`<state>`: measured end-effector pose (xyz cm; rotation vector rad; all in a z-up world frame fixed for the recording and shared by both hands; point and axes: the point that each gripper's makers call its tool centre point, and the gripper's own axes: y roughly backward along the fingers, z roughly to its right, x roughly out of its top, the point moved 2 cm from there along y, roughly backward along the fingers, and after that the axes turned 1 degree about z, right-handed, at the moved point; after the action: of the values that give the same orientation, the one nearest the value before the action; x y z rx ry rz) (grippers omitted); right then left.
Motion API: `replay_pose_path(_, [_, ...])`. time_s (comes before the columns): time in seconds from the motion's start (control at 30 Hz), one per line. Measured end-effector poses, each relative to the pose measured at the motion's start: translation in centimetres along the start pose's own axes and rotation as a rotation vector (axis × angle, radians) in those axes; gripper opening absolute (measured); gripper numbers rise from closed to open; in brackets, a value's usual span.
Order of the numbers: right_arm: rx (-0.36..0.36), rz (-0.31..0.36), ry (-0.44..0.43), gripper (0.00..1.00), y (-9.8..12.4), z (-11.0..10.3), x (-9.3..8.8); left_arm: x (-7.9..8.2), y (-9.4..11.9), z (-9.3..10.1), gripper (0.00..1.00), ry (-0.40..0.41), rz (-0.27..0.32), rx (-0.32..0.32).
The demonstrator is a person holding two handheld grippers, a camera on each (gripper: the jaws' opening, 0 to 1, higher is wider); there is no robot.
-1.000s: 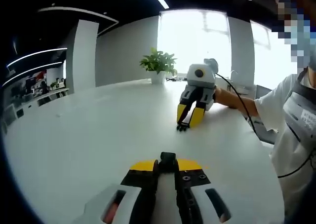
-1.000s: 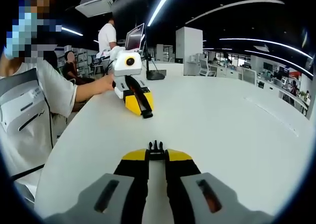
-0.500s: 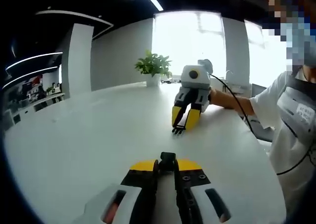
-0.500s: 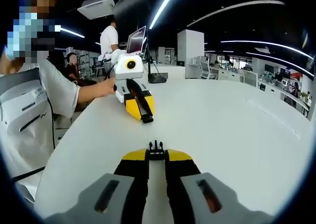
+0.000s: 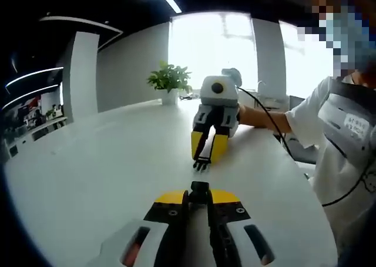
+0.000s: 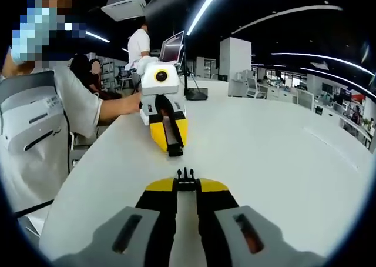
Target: Snap the two parts of the plastic buckle together until the buckle closes and remains connected.
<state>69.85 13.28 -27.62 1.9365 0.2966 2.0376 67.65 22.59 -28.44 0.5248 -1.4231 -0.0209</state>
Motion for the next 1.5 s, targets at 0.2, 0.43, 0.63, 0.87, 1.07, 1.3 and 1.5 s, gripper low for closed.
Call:
replay_pose_path(0.2, [0.027,0.016,0.022,0.11,-0.5,-1.0,0.6,0.7,0.0,0.5,0.12,0.012,0.033,-0.015])
replay_pose_path(0.43, [0.050,0.040,0.049,0.11,-0.5,-1.8,1.4,0.7,-0.3,1.4,0.12,-0.013,0.022,-0.034])
replay_pose_path(0.63, [0.059,0.023,0.057,0.11,-0.8,-2.1,1.1,0.7,-0.4,1.8,0.12,-0.011,0.025,-0.050])
replay_pose_path(0.87, [0.073,0.011,0.058,0.11,-1.0,-2.3,0.8,0.4,-0.6,2.0,0.12,-0.021,0.006,-0.050])
replay_pose_path(1.07, [0.080,0.008,0.061,0.11,-1.2,-2.5,0.6,0.0,-0.7,2.0,0.12,-0.023,-0.013,-0.044])
replay_pose_path(1.3, [0.084,0.013,0.055,0.11,-1.3,-2.5,0.6,0.0,-0.7,2.0,0.12,-0.018,-0.010,-0.044])
replay_pose_path(1.5, [0.092,-0.004,0.061,0.11,-1.5,-2.7,0.4,-0.3,-1.0,2.3,0.12,-0.034,-0.030,-0.052])
